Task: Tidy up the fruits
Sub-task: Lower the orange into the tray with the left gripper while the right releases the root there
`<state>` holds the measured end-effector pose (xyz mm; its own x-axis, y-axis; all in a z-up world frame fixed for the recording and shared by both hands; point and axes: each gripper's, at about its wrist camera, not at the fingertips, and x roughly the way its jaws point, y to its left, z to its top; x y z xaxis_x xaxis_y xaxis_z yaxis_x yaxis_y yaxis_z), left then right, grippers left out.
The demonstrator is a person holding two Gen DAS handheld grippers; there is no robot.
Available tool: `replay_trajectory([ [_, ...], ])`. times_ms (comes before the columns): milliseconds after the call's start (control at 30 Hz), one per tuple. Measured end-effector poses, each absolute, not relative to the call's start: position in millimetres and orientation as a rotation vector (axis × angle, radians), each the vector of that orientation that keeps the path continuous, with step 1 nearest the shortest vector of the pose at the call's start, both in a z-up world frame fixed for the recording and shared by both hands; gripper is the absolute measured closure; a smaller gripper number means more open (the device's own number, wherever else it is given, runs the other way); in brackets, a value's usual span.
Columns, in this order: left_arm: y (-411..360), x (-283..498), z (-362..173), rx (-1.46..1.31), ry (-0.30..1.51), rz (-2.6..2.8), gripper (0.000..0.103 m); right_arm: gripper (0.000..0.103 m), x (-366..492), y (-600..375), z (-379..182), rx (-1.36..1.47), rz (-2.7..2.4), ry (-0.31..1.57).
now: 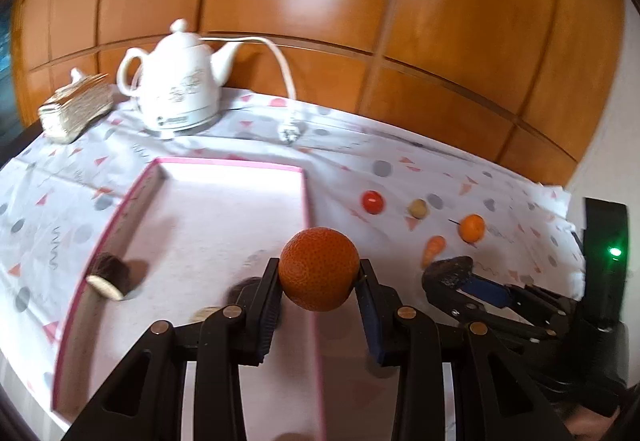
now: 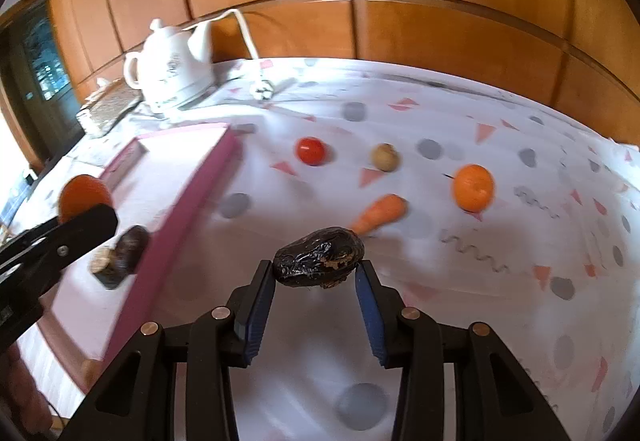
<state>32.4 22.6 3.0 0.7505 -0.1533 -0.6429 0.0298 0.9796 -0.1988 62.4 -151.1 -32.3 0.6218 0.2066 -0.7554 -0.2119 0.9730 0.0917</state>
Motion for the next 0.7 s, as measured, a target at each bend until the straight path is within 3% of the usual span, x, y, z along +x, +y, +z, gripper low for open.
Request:
replay_trajectory([
  [567, 111, 23, -10, -0.301, 0.729, 0.108, 0.066, 0.061, 69, -67, -9, -0.021, 0.493, 0.855],
  [700, 115, 21, -10, -0.303, 0.719, 0.140, 0.052, 0.060, 80, -43, -1, 0.009, 0.576, 0.850],
])
